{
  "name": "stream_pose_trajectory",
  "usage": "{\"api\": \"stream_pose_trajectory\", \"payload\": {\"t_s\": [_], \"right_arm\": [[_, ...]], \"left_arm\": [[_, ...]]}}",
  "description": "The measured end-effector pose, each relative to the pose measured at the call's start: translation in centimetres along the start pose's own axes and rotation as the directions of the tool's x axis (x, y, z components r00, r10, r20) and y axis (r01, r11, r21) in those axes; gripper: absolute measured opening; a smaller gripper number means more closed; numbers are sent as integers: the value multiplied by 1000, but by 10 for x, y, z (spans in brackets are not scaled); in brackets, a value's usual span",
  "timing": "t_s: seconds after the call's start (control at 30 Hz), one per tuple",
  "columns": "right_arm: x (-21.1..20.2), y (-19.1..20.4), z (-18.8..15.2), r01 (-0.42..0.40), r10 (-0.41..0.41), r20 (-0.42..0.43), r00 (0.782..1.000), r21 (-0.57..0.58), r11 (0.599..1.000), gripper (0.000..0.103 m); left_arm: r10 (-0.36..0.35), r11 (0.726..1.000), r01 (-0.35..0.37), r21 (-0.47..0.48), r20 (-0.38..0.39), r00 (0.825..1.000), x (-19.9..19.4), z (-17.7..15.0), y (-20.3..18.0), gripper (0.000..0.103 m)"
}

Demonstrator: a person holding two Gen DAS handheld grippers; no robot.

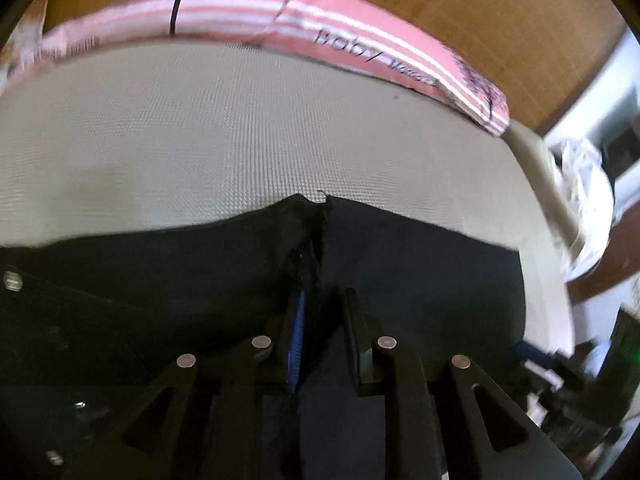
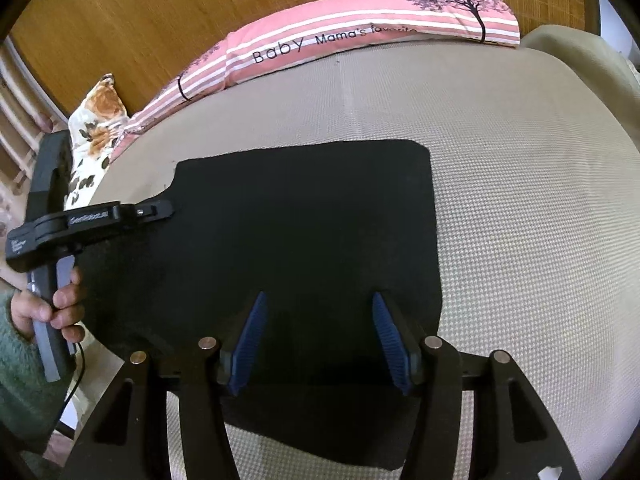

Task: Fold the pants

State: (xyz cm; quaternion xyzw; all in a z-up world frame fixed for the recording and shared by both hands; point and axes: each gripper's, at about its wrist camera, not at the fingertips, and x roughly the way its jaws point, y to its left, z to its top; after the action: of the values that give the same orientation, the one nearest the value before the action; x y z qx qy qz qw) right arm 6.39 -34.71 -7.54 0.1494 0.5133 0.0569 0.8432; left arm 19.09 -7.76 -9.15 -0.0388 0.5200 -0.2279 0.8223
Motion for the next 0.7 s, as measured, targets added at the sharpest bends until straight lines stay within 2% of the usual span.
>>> {"api": "stream_pose_trajectory", "payload": {"t_s": [0.03, 0.1, 0.3, 0.33, 0.7], "right_arm": [[0, 1, -2, -1, 1, -2, 1000, 1, 1000, 53], [2, 3, -5, -12, 12, -12, 1000, 4, 1000, 53], [6, 16, -21, -30, 29, -44, 999, -22, 999, 53], [7, 18, -24, -30, 28, -52, 998, -26, 999, 53], [8, 34, -34, 28, -32, -56, 998, -80, 996, 56]], "left_arm": [[39, 999, -39, 33, 15, 999, -7, -7, -4, 22], [54, 996, -55, 68, 20, 998, -13, -20, -8, 23], [117, 986, -112, 126, -35, 992, -2, -63, -10, 23], [120, 983, -119, 139, -4, 993, -4, -67, -12, 24], [183, 976, -182, 116, 5, 983, -13, -73, -13, 24]]}}
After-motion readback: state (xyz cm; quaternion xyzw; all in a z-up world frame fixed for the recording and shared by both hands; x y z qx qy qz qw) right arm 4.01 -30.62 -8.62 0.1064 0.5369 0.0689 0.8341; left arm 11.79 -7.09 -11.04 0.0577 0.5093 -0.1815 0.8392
